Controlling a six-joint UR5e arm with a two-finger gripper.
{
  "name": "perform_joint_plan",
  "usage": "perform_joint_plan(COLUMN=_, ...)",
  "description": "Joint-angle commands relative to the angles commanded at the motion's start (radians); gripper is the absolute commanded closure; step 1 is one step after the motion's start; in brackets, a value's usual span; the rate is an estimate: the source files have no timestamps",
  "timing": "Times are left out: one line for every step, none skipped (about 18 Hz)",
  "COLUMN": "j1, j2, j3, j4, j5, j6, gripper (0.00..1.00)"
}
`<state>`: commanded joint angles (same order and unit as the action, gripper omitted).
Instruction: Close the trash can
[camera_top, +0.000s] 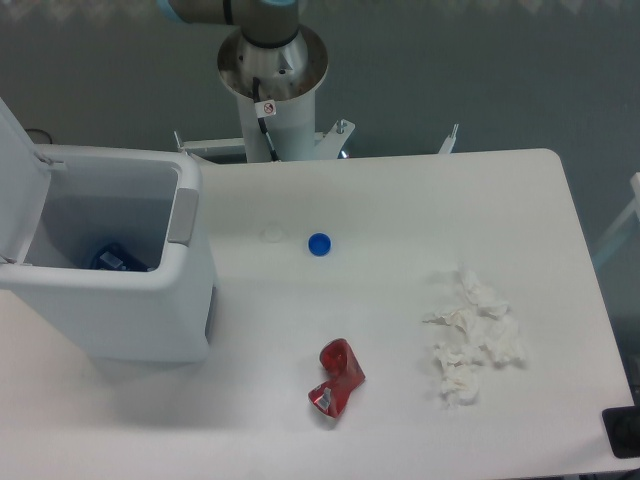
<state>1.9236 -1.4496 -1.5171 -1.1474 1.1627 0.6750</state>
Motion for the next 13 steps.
perform_joint_plan(j1=-0.002, j2=0.000, j3=0.000, j4=-0.012, j5=0.014, j6=0.000, gripper=1.00)
perform_joint_plan(j1=-0.002, j2=0.000, j3=0.000, j4=-0.017, j5=0.025, j6=0.000, gripper=1.00)
perform_joint_plan(j1=-0.002, j2=0.000, j3=0.002, j4=-0.018, j5=0.029, j6=0.000, gripper=1.00)
perform_joint_plan(j1=-0.002, j2=0.002, j3=0.003, j4=-0.018, j5=0.037, j6=-0.002, gripper=1.00)
perform_joint_plan(j1=-0.002, j2=0.002, j3=0.006, j4=-0.022, j5=0.054, j6=-0.002, gripper=1.00)
perform_joint_plan(j1=-0.002, j2=0.003, j3=0.009, j4=-0.026, j5=0.074, j6=-0.003, gripper=1.00)
perform_joint_plan(j1=-0.002, j2=0.003, j3=0.011, j4=-0.026, j5=0.086, j6=-0.009, gripper=1.00)
perform_joint_plan(j1=0.000, j2=0.003, j3=0.011, j4=-0.026, j5=0.092, j6=-0.014, gripper=1.00)
perform_joint_plan(j1=0.000, j2=0.005, j3=0.009, j4=-0.028, j5=0.098, j6=-0.015, gripper=1.00)
perform_joint_plan(j1=0.002, j2=0.005, j3=0.011, j4=-0.029, j5=0.106, j6=-0.015, gripper=1.00)
perform_joint_plan(j1=0.003, j2=0.008, j3=0.011, j4=-0.029, j5=0.112, j6=-0.017, gripper=1.00)
perform_joint_plan(j1=0.005, j2=0.009, j3=0.011, j4=-0.029, j5=0.118, j6=-0.018, gripper=1.00)
perform_joint_plan(j1=0.005, j2=0.011, j3=0.009, j4=-0.031, j5=0.124, j6=-0.018, gripper=1.00)
